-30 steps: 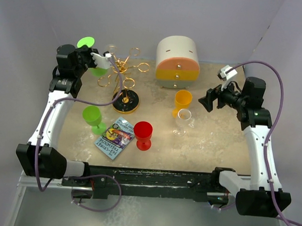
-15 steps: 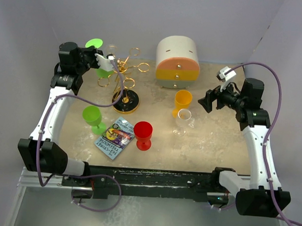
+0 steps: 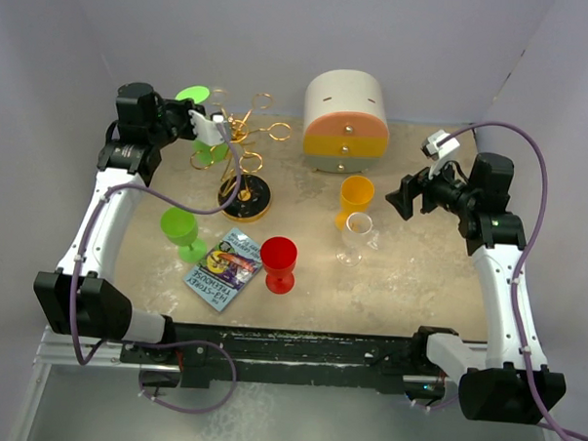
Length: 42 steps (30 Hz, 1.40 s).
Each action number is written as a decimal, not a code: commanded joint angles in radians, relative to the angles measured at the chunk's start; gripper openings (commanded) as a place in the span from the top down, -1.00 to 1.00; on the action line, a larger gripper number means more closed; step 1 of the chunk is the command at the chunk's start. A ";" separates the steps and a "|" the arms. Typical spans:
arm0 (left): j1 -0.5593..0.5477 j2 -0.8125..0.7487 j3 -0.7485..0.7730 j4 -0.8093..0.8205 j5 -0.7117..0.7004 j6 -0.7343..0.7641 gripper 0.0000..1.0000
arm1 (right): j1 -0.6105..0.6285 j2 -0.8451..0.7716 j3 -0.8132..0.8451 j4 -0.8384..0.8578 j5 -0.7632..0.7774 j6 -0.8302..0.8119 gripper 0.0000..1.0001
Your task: Place the wine glass upside down on the wine glass rack
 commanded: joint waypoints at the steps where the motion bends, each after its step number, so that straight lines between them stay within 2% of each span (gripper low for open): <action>1: -0.009 -0.029 0.040 -0.008 0.049 0.027 0.96 | -0.005 -0.013 -0.001 0.039 0.001 -0.008 -0.82; 26: -0.010 -0.098 0.031 -0.120 0.096 0.010 1.00 | -0.007 -0.007 -0.011 0.046 0.005 -0.005 -0.82; 42: -0.010 -0.142 -0.044 -0.114 0.030 0.033 1.00 | -0.007 -0.002 -0.012 0.043 0.008 -0.006 -0.83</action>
